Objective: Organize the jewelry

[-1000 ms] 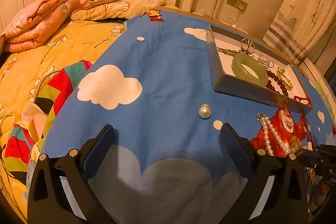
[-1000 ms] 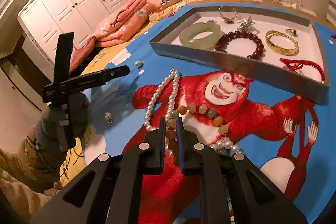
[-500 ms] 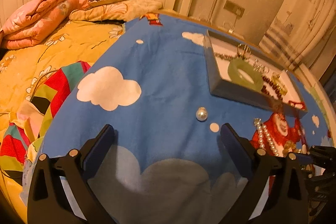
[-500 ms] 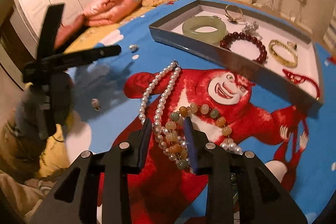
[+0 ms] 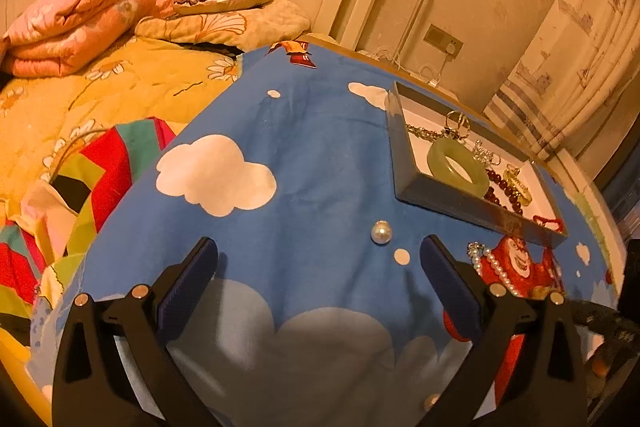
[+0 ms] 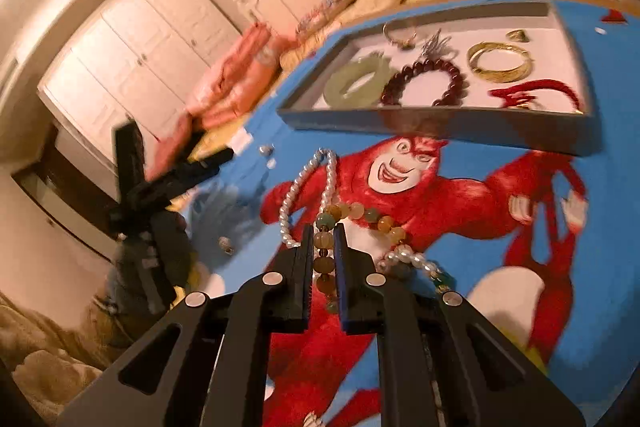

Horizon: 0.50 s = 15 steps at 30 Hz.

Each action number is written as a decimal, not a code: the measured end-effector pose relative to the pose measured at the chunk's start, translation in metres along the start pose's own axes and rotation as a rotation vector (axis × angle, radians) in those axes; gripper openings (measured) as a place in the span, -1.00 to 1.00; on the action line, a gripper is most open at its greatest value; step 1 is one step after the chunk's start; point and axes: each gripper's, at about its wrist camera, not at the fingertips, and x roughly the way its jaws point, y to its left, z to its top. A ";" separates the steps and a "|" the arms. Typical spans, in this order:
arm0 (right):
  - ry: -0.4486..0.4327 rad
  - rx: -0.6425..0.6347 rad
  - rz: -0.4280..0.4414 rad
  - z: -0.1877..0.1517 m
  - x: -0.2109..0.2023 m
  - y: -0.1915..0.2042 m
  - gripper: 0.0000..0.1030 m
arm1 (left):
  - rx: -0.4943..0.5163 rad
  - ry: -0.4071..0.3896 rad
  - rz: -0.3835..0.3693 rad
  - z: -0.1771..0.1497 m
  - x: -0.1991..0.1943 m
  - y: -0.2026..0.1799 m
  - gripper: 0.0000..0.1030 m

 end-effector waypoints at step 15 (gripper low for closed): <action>-0.215 0.201 0.128 -0.024 -0.076 -0.044 -0.78 | 0.300 0.034 -0.107 -0.023 -0.019 -0.109 0.95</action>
